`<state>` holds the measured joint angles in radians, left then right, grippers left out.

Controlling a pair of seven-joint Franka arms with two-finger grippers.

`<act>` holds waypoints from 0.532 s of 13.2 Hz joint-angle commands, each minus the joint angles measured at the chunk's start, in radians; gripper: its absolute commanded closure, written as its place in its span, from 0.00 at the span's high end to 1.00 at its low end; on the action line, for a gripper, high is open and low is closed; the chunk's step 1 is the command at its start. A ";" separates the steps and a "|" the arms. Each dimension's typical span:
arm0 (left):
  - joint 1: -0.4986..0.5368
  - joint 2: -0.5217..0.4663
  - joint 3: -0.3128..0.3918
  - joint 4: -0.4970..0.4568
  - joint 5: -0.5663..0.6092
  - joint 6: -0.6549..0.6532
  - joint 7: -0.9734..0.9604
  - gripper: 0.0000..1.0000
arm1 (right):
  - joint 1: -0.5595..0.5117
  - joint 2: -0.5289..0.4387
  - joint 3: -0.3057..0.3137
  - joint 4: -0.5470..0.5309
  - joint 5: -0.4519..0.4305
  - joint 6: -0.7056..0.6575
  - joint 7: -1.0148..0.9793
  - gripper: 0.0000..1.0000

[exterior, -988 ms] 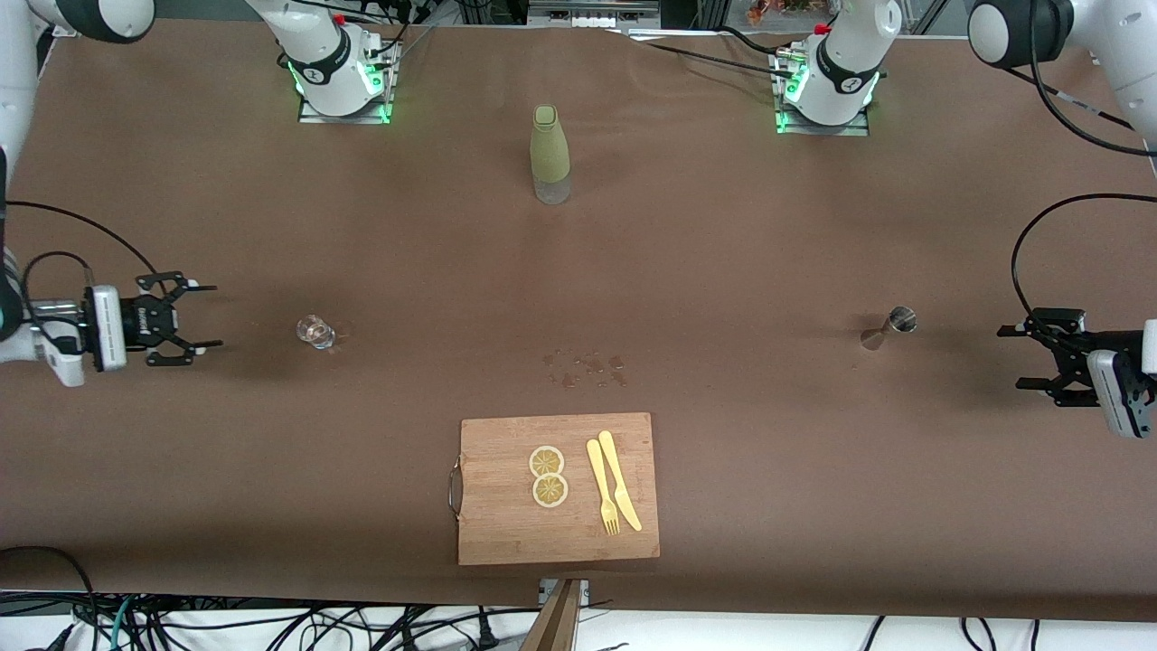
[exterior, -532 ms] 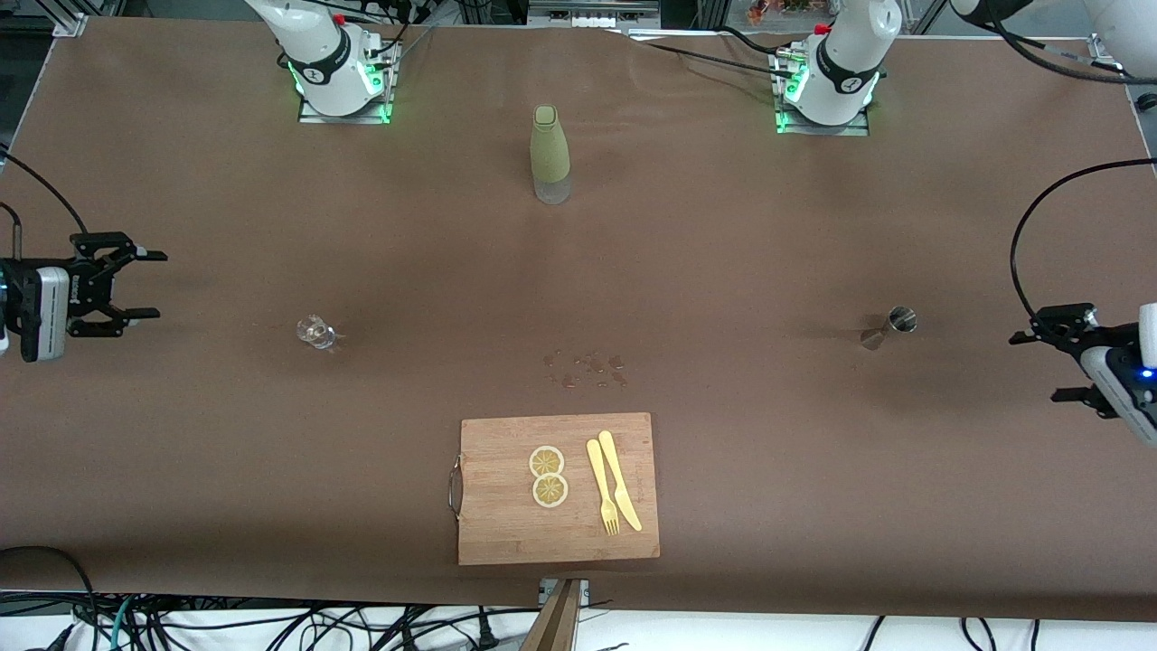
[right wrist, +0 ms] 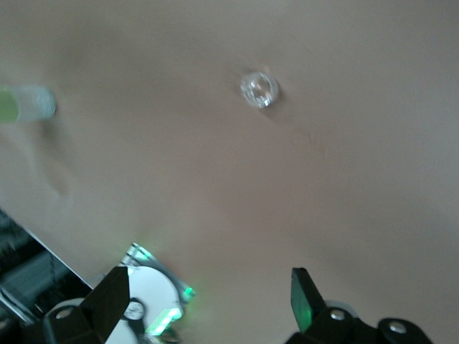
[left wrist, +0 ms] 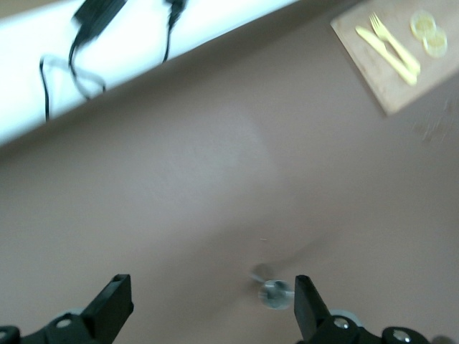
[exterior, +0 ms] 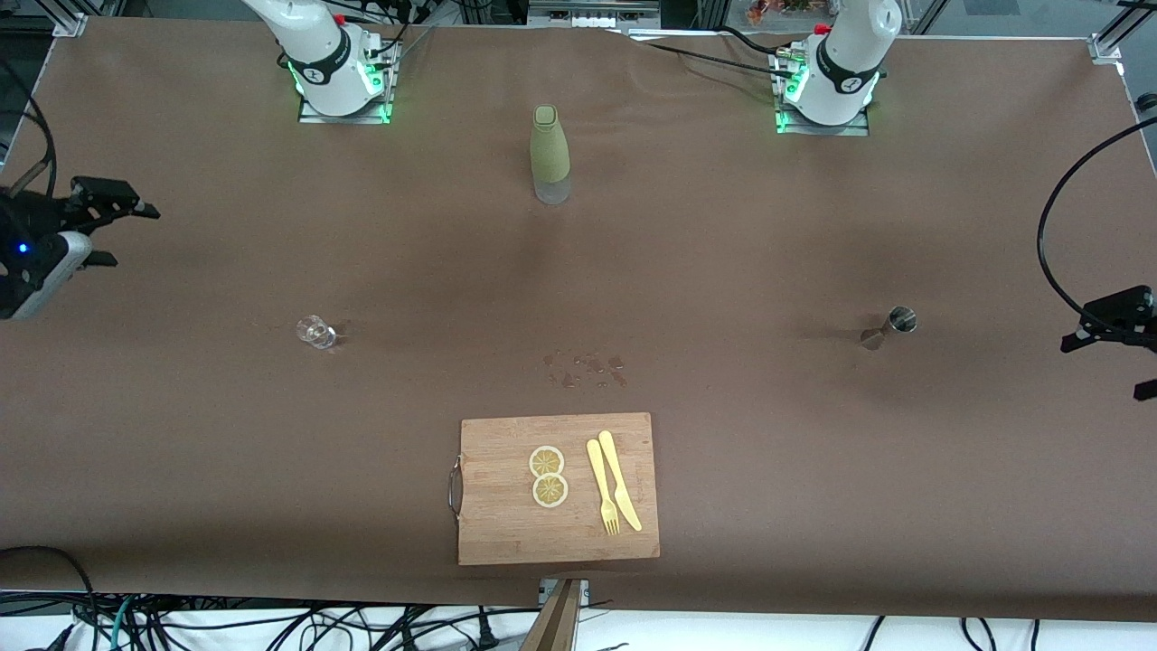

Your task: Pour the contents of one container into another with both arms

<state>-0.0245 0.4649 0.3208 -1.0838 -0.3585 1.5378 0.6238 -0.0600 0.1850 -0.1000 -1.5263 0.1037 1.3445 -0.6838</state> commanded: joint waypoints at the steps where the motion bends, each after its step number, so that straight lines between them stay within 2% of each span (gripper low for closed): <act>1: 0.000 -0.092 -0.074 -0.074 0.084 -0.062 -0.299 1.00 | 0.008 -0.130 0.009 -0.150 -0.047 0.042 0.287 1.00; 4: -0.005 -0.144 -0.219 -0.111 0.295 -0.082 -0.416 1.00 | 0.058 -0.147 0.016 -0.153 -0.150 0.102 0.485 1.00; 6: -0.005 -0.198 -0.253 -0.180 0.306 -0.085 -0.499 1.00 | 0.071 -0.185 0.016 -0.185 -0.145 0.157 0.619 1.00; 7: -0.005 -0.218 -0.265 -0.214 0.306 -0.085 -0.524 1.00 | 0.071 -0.228 0.016 -0.239 -0.148 0.179 0.677 1.00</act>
<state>-0.0344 0.3278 0.0757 -1.1833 -0.0817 1.4447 0.1513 0.0058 0.0520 -0.0853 -1.6626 -0.0220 1.4689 -0.1116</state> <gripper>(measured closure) 0.000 0.000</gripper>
